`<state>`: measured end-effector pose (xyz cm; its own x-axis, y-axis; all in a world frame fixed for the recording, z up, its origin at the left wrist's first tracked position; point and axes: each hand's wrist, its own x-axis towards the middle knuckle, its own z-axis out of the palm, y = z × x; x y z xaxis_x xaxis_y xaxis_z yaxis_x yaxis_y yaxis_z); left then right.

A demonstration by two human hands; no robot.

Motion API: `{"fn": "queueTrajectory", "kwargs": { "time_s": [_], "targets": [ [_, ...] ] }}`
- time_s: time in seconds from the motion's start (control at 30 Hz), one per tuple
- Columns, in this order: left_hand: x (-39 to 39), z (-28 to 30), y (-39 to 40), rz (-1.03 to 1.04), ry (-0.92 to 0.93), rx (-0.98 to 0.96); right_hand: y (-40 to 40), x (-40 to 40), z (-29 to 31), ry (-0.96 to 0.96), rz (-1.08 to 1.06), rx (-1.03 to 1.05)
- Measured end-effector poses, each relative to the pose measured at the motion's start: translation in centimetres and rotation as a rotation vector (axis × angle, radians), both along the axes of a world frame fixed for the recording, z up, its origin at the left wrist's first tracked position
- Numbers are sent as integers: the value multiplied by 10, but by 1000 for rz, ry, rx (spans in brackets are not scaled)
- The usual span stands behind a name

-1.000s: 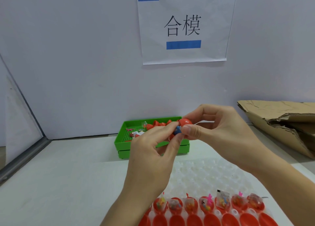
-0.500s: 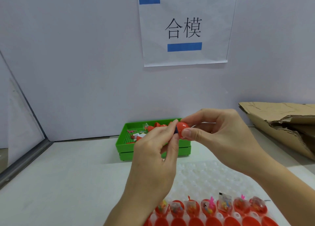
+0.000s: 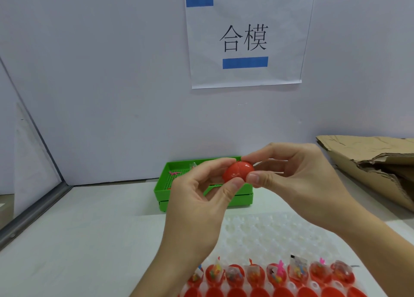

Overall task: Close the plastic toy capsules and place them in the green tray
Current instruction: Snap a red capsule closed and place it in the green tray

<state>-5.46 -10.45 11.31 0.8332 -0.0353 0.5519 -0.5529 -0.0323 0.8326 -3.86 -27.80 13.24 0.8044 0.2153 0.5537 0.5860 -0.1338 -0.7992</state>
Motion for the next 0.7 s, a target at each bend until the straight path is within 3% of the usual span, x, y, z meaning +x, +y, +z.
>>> {"fn": "queueTrajectory", "kwargs": {
  "time_s": [0.7],
  "targets": [
    [-1,3,2,-41,74,-70,5,0,-4,-80,-11,87]
  ]
}}
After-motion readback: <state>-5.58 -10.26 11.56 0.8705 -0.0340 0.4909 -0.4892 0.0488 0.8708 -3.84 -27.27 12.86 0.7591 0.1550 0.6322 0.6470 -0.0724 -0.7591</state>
